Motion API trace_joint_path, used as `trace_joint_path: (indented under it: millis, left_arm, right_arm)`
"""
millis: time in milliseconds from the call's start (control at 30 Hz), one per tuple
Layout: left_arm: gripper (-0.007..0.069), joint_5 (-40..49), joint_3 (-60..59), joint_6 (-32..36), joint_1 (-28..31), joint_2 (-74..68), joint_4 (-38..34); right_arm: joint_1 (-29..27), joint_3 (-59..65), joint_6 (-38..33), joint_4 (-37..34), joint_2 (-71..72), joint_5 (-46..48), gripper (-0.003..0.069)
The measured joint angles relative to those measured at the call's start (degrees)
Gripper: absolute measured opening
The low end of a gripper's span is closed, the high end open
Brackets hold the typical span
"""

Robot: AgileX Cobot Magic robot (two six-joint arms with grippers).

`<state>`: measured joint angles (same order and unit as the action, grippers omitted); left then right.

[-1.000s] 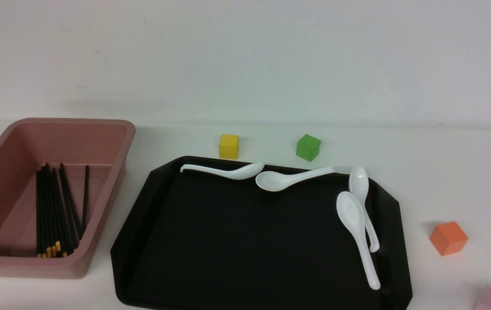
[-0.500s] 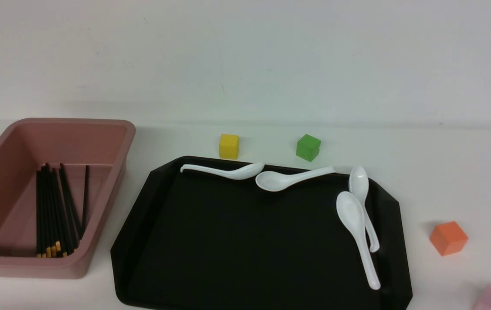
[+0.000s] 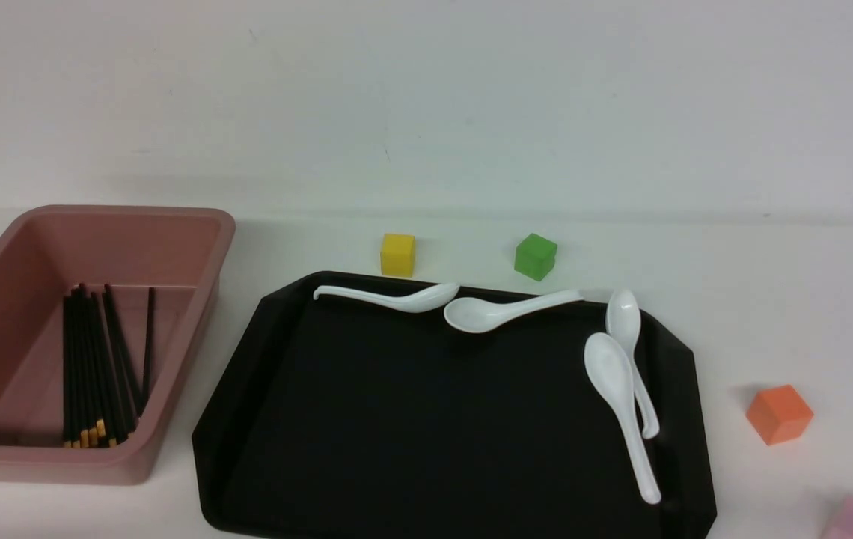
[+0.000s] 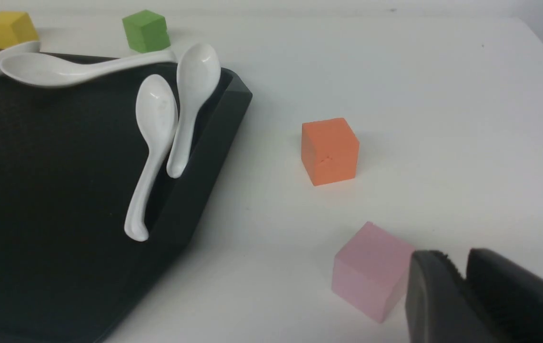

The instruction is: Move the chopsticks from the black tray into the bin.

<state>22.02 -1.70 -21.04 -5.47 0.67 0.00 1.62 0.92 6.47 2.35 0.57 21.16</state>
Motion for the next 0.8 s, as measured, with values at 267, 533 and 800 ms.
trace_joint_path:
  millis: [267,533,800]
  left_arm:
    - [0.0239,0.00,0.00,0.00,0.00,0.00,0.00]
    - [0.0239,0.00,0.00,0.00,0.00,0.00,0.00]
    - [0.0239,0.00,0.00,0.00,0.00,0.00,0.00]
  right_arm:
    - [0.00,0.00,0.00,0.00,0.00,0.00,0.0132]
    - [0.00,0.00,0.00,0.00,0.00,0.00,0.0144]
    - [0.00,0.00,0.00,0.00,0.00,0.02,0.0151]
